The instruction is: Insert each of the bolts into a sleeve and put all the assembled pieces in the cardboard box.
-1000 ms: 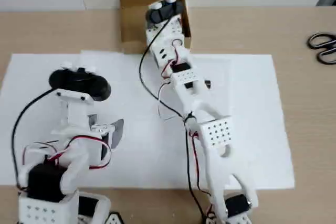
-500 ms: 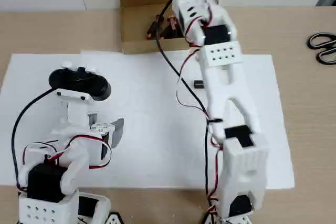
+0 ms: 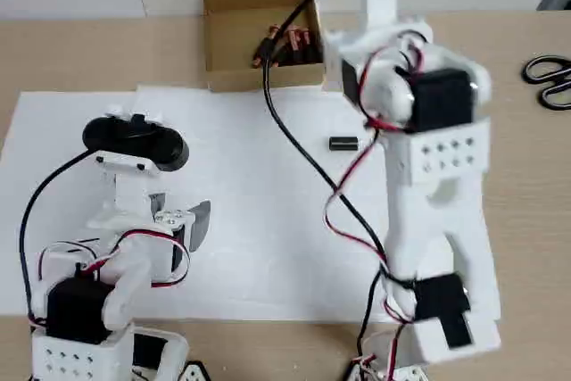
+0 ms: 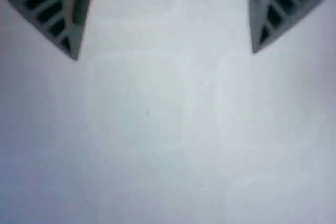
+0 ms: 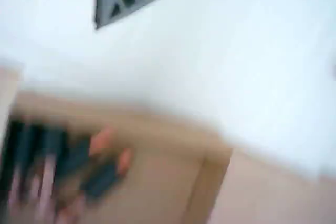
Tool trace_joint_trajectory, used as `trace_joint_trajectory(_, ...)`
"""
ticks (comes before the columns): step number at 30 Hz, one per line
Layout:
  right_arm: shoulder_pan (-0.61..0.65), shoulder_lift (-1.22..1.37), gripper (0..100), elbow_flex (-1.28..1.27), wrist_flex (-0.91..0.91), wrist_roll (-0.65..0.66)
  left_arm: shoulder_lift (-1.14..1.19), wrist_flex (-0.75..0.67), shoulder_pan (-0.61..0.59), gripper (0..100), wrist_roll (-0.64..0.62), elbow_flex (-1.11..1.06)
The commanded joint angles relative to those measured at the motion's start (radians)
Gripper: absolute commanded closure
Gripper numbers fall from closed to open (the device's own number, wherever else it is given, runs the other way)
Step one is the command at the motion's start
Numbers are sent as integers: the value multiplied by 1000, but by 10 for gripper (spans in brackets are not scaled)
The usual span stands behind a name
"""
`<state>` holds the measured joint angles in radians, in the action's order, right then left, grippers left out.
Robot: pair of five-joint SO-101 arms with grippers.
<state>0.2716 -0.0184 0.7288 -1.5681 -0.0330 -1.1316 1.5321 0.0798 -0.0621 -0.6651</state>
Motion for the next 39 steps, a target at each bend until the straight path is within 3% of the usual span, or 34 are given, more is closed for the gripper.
trace_joint_trajectory(1,-7,-99,808,37,-105,6,-9,-25,-3,800,3,-1)
trace_joint_trajectory(7,-8,-245,808,-100,-105,6,-9,-25,-3,800,3,-1)
trace_joint_trajectory(19,-8,-470,808,-603,-93,11,-9,-20,-8,800,3,-2)
trace_joint_trajectory(31,-7,-854,808,-939,-85,11,-9,-20,-11,800,3,-2)
trace_joint_trajectory(39,-5,-966,808,-1100,76,11,-9,-6,-192,800,6,-4)
